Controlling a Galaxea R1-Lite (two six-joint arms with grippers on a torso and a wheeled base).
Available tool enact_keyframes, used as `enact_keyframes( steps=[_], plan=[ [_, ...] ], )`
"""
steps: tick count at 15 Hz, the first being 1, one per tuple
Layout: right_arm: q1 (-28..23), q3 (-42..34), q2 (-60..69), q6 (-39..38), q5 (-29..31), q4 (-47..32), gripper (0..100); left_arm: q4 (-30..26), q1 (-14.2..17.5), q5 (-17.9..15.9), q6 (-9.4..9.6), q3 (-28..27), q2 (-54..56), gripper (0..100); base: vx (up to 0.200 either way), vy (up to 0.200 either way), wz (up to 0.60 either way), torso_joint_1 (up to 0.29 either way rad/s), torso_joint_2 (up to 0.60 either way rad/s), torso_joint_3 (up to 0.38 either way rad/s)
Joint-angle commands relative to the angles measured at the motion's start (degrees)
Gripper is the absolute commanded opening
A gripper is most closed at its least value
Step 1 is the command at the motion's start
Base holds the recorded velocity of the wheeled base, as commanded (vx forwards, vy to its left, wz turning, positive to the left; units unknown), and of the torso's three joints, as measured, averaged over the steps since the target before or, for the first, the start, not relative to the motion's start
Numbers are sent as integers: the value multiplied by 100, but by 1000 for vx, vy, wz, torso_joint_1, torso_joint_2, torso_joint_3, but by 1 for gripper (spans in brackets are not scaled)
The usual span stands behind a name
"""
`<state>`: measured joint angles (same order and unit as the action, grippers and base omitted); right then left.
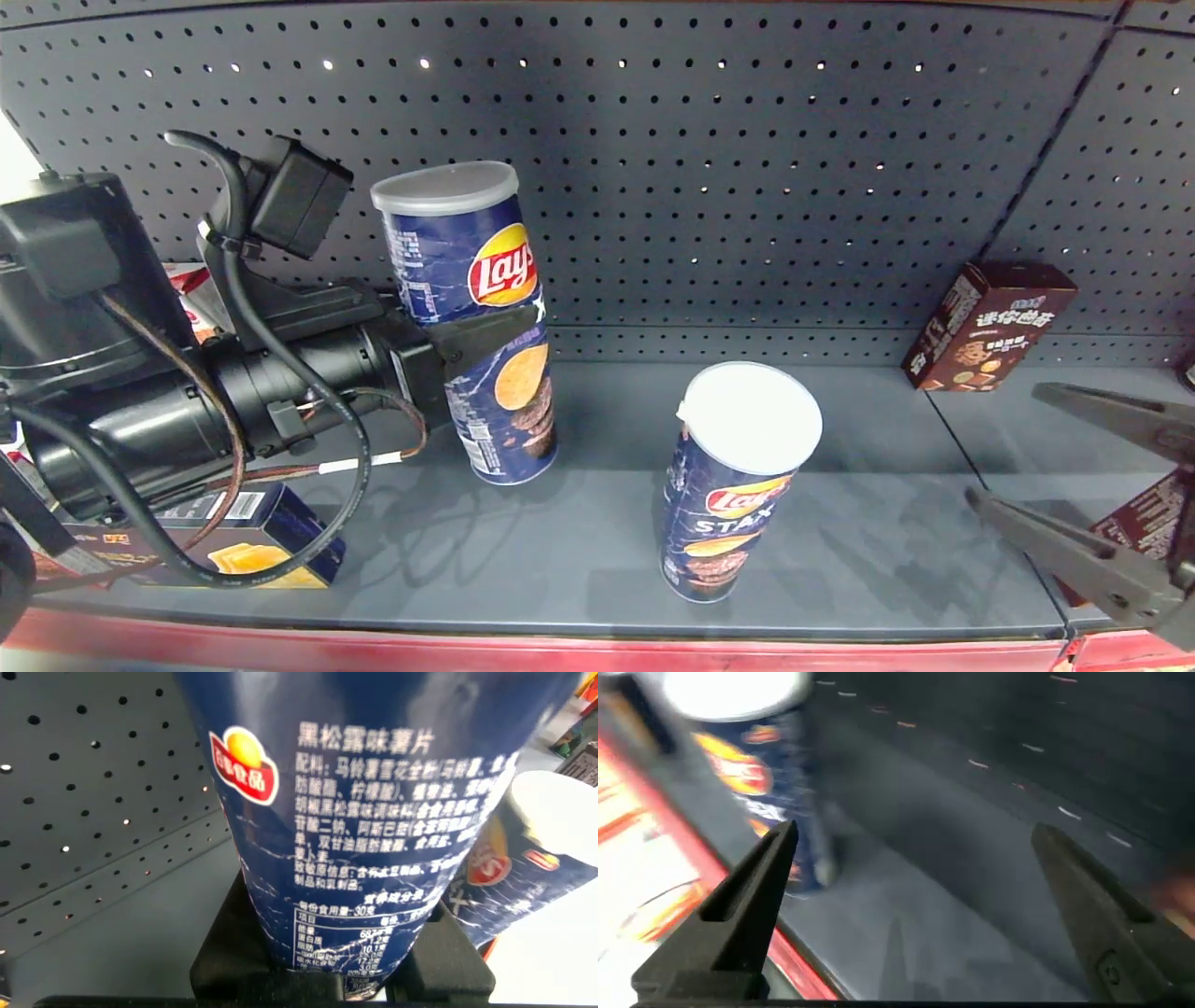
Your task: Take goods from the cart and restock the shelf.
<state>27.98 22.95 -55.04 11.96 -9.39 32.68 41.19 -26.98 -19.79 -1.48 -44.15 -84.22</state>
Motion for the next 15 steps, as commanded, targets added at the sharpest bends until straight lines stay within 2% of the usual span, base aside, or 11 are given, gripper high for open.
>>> enact_keyframes(
  steps=[1,2,3,5,7,9,10,11,14,15],
  plan=[
    [-29,-634,2199,-53,1308,-1467,100,-6,-18,1,-2,-23,29,0,0,0,0,0,0,0],
    [-56,-775,2700,-62,1554,-2029,100,-6,-27,1,-2,-23,38,0,0,0,0,0,0,0],
    [-126,-916,3245,-88,1615,-2706,100,-15,-27,10,-2,-14,47,0,0,0,0,0,0,0],
    [-416,-1232,4115,-124,1598,-3558,100,-32,-27,10,-2,12,108,0,0,0,0,0,0,0],
    [-724,-1592,4836,-238,1607,-3989,100,-32,-36,19,-2,30,143,0,0,0,0,0,0,0],
    [-1383,-1803,4862,-387,1598,-3971,100,-41,-53,19,7,21,187,0,0,0,0,0,0,0],
    [-1435,-1803,4845,-405,1598,-3971,100,-41,-53,19,7,30,187,0,0,0,0,0,0,0],
    [-2086,-1830,4608,-589,1615,-3945,100,-32,-88,19,7,65,196,0,0,0,0,0,0,0],
    [-3334,-1847,4950,-712,1598,-3927,100,3,-141,1,16,126,205,0,0,0,0,0,0,0],
    [-3325,-1874,4968,-818,1607,-3919,100,3,-141,1,16,153,231,0,0,0,0,0,0,0]
  ],
)
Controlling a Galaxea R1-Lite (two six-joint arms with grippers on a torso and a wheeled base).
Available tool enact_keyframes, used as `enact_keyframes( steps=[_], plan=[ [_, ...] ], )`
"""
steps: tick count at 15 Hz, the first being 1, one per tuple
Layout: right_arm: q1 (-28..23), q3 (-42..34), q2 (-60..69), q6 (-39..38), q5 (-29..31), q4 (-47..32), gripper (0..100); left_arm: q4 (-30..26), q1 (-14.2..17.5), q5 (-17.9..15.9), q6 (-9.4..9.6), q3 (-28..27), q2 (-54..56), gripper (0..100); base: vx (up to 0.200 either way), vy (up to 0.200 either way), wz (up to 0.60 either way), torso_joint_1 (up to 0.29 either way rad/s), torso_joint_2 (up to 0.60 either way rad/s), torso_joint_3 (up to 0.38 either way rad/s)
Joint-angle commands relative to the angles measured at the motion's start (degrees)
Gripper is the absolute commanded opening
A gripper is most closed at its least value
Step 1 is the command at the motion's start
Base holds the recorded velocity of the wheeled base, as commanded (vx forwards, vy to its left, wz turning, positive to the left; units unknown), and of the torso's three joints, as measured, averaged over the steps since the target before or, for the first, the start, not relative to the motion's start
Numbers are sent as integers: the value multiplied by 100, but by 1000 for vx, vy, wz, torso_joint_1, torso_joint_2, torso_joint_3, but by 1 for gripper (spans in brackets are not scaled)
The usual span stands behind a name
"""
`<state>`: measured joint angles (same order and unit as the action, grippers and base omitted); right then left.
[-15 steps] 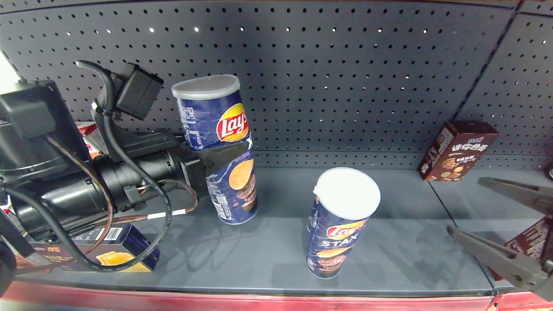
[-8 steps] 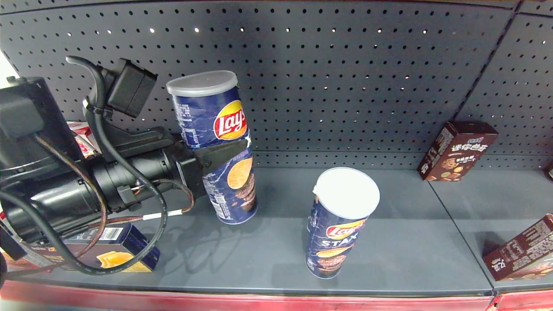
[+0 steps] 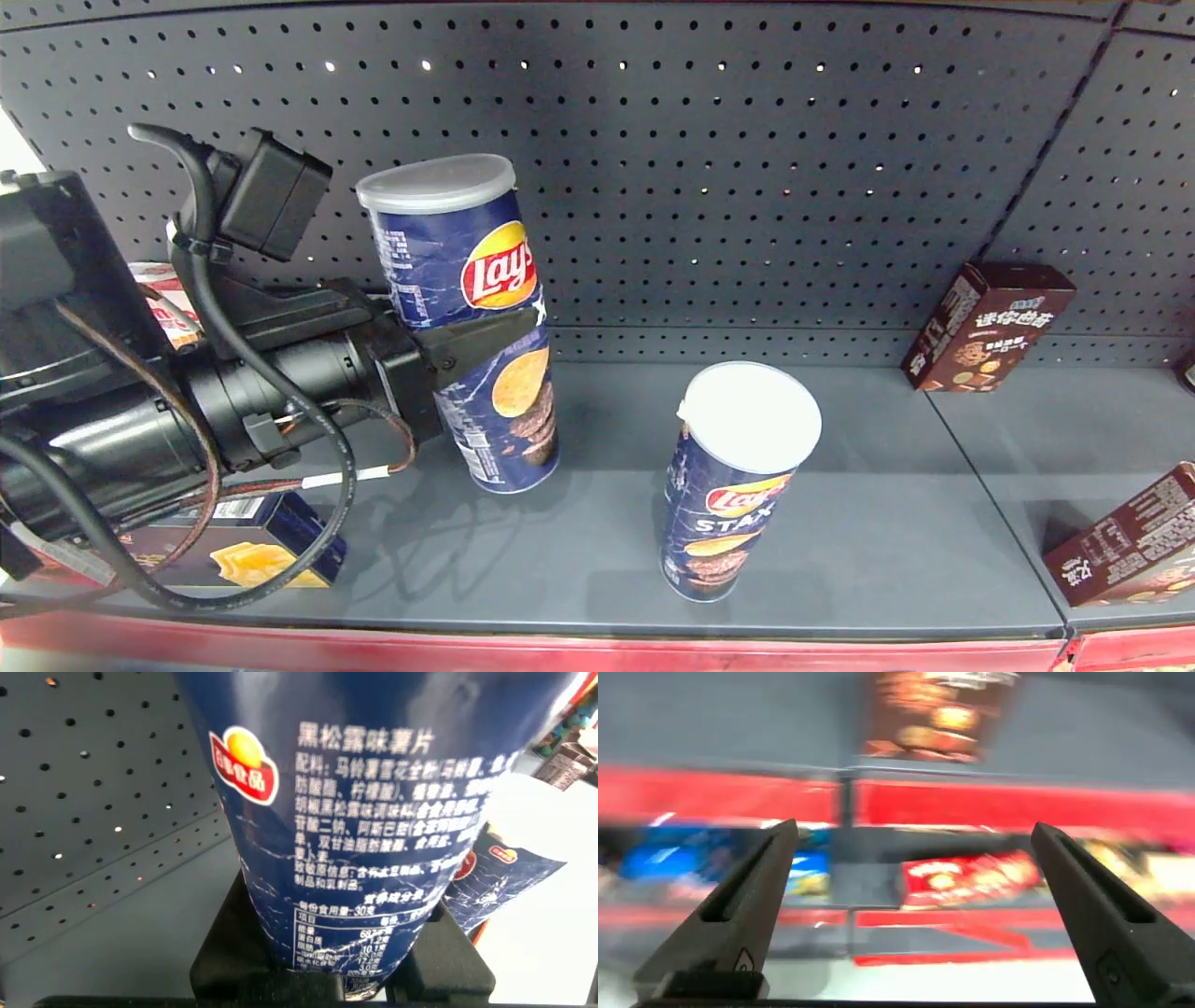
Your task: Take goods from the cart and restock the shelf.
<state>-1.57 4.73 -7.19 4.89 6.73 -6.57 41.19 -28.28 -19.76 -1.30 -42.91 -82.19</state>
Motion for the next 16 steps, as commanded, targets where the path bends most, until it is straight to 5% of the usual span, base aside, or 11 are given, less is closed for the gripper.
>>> enact_keyframes(
  steps=[1,6,8,11,16],
  plan=[
    [-353,-104,183,-128,21,103,100,12,-11,-1,-1,37,27,0,0,0,0,0,0,0],
    [-353,-473,183,-313,-242,1105,100,12,-46,-10,7,125,142,0,0,0,0,0,0,0],
    [96,-473,614,-225,-629,648,100,20,-46,-19,86,222,186,0,0,0,0,0,0,0],
    [34,-455,719,-586,-269,596,100,3,-90,-230,333,380,238,0,0,0,0,0,0,0],
    [43,-473,719,-454,-321,613,100,-111,-134,-195,350,107,194,0,0,0,0,0,0,0]
  ],
)
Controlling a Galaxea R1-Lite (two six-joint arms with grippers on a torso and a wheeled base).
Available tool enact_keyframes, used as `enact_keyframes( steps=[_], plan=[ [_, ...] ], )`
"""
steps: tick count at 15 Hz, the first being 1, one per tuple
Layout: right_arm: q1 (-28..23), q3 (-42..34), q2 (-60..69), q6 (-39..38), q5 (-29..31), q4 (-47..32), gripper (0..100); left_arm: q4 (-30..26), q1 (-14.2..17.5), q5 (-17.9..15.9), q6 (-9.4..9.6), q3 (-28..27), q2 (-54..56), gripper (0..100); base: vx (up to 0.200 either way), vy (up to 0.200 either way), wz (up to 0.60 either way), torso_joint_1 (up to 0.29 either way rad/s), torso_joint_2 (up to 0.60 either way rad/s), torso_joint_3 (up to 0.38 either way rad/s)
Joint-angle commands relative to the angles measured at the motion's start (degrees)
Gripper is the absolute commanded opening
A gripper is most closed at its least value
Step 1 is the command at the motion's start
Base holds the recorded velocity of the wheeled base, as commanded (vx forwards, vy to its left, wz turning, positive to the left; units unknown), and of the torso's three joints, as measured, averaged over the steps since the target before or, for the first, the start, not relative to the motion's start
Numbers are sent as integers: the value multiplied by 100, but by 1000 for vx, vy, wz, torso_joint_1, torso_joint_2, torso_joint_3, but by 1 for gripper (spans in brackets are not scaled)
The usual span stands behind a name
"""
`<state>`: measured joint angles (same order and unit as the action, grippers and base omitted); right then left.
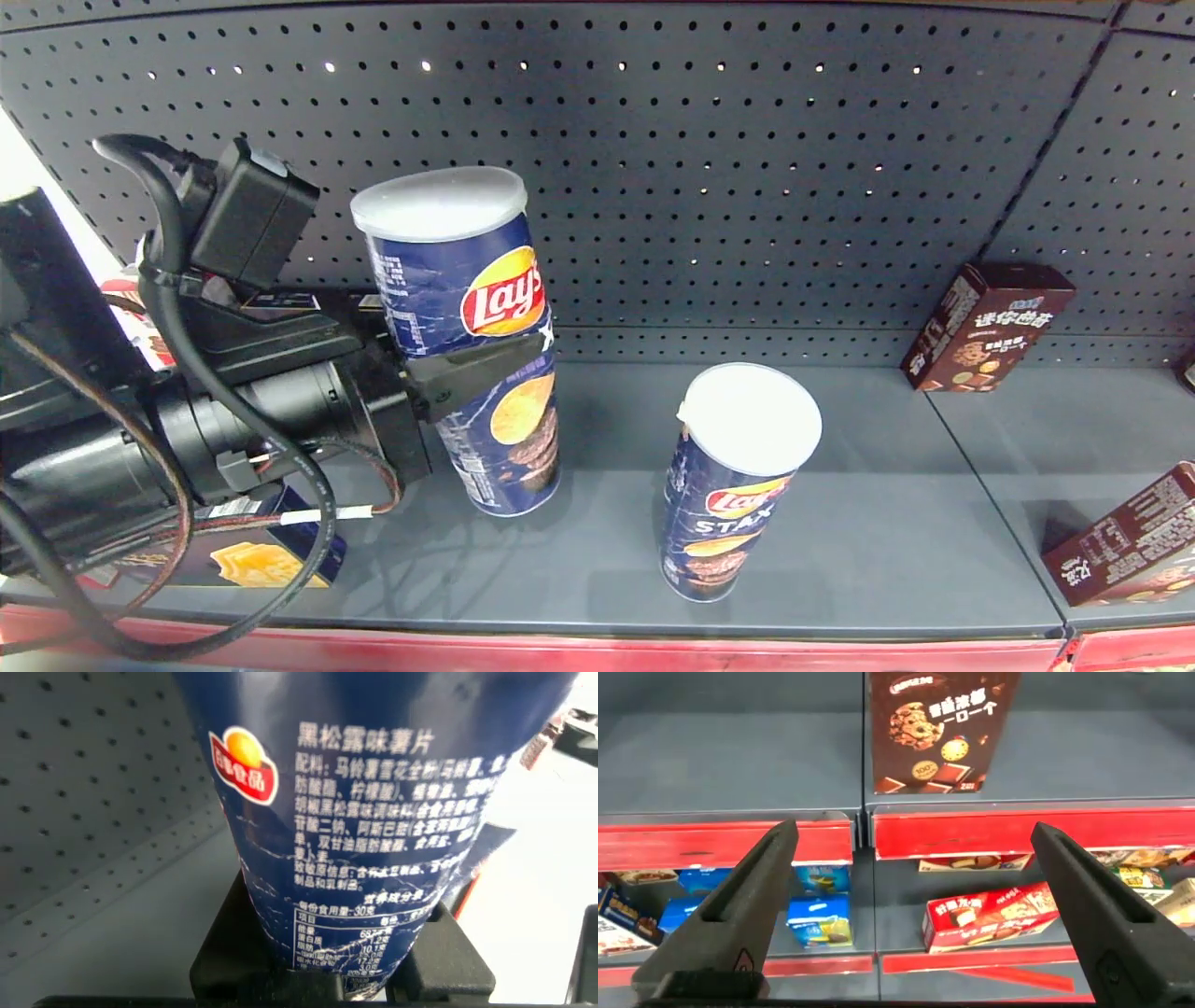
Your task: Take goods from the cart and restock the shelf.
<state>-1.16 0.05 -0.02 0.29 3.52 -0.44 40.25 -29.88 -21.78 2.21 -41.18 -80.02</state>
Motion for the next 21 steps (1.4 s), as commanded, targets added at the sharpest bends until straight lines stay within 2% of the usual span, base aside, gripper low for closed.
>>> enact_keyframes(
  steps=[1,4,5,6,8,9,10,11,13,14,17,21],
  plan=[
    [2,-5,2,6,-1,0,100,-9,26,-10,-1,-127,-102,0,0,0,0,0,0,0],
    [2,-5,2,6,-1,0,100,-9,35,-19,-1,-408,-427,0,0,0,0,0,0,0],
    [2,-5,2,-3,-1,0,100,44,149,-36,236,-523,-699,0,0,0,0,0,0,0],
    [2,-5,2,6,-1,0,100,79,202,-19,307,-611,-866,0,0,0,0,0,0,0],
    [2,-5,2,6,-1,0,100,193,193,-124,272,-997,-1350,0,0,0,0,0,0,0],
    [2,-5,2,6,-1,0,100,193,193,-124,272,-997,-1350,0,0,0,0,0,0,0],
    [2,-5,2,-3,-1,0,100,211,140,-581,272,-1305,-1719,0,0,0,0,0,0,0],
    [2,-5,2,-3,-1,0,100,193,140,-845,315,-1410,-1921,0,0,0,0,0,0,0],
    [2,-5,2,6,-1,0,100,431,114,-1153,500,-1533,-2378,0,0,0,0,0,0,0],
    [2,-5,2,-3,-1,-9,100,580,105,-1223,482,-1604,-2554,0,0,0,0,0,0,0],
    [2,-5,2,6,-1,0,100,879,17,-1249,474,-1990,-3204,0,0,0,0,0,0,0],
    [2,-5,2,6,-1,0,100,923,26,-1249,482,-2324,-3688,0,0,0,0,0,0,0]
  ],
)
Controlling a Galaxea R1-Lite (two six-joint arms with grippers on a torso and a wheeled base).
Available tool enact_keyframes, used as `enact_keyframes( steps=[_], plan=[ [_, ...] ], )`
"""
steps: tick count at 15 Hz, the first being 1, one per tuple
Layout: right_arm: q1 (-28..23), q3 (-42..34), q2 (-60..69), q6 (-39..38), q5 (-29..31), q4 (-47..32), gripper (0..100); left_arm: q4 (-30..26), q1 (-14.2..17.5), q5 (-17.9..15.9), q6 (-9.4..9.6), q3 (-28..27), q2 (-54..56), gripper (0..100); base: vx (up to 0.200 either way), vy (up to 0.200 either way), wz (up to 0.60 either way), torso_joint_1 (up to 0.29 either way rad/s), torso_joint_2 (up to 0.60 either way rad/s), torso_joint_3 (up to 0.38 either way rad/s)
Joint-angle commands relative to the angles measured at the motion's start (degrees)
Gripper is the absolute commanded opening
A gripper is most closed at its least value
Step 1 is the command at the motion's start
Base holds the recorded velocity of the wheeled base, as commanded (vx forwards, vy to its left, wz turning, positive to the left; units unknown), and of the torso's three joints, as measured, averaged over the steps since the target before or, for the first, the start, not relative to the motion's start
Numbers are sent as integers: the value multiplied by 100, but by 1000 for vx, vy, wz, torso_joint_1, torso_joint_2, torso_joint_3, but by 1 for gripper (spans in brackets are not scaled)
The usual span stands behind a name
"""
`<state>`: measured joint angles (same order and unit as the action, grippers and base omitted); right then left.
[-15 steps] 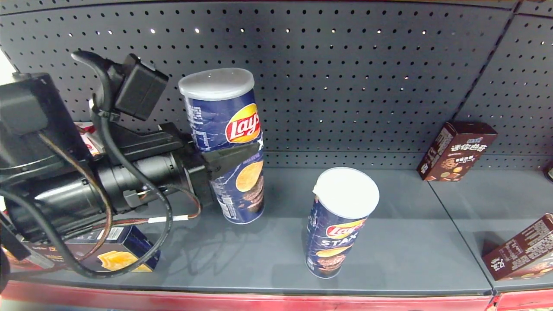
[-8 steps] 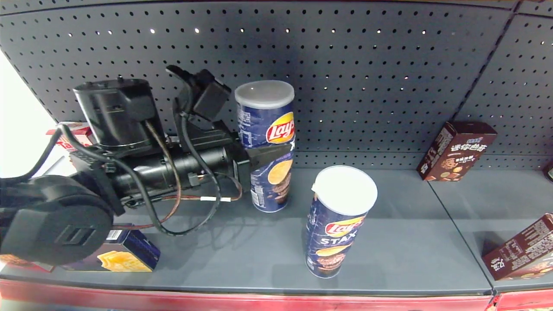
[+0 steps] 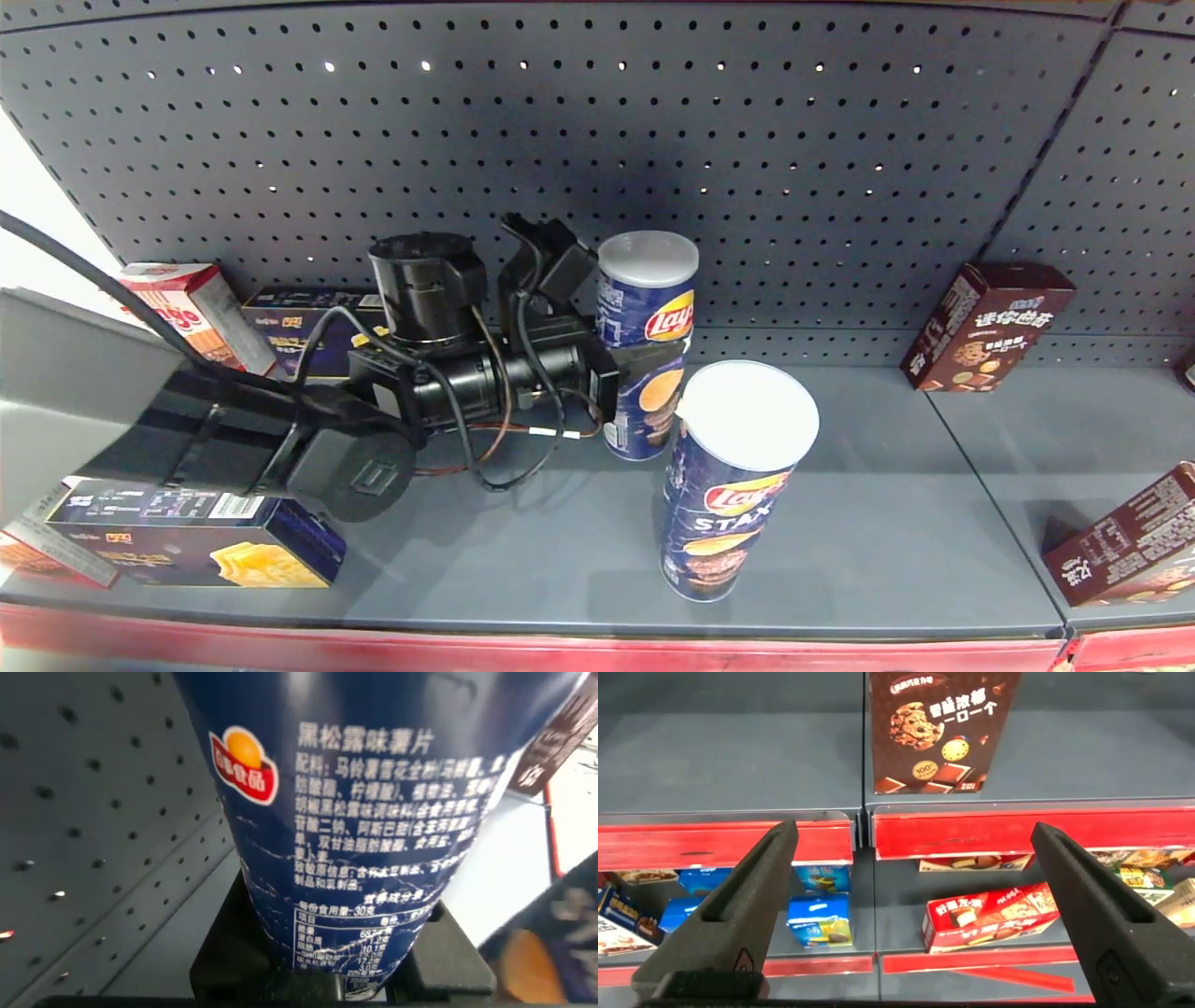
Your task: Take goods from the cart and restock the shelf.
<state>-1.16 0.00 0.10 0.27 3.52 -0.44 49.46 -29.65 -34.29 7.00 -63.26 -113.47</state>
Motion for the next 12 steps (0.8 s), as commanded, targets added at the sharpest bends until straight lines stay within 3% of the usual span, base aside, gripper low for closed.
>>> enact_keyframes(
  steps=[1,5,6,12],
  plan=[
    [2,0,-10,0,-1,0,100,11,12,10,3,-152,-395,0,0,0,0,0,0,0],
    [2,0,-10,8,-1,0,100,134,64,10,3,-152,-536,0,0,0,0,0,0,0],
    [2,0,-10,8,-1,0,100,134,64,19,-5,-196,-536,100,0,0,0,0,0,0],
    [2,0,-10,0,-1,0,100,46,214,81,12,217,-17,100,0,0,0,0,0,0]
  ],
)
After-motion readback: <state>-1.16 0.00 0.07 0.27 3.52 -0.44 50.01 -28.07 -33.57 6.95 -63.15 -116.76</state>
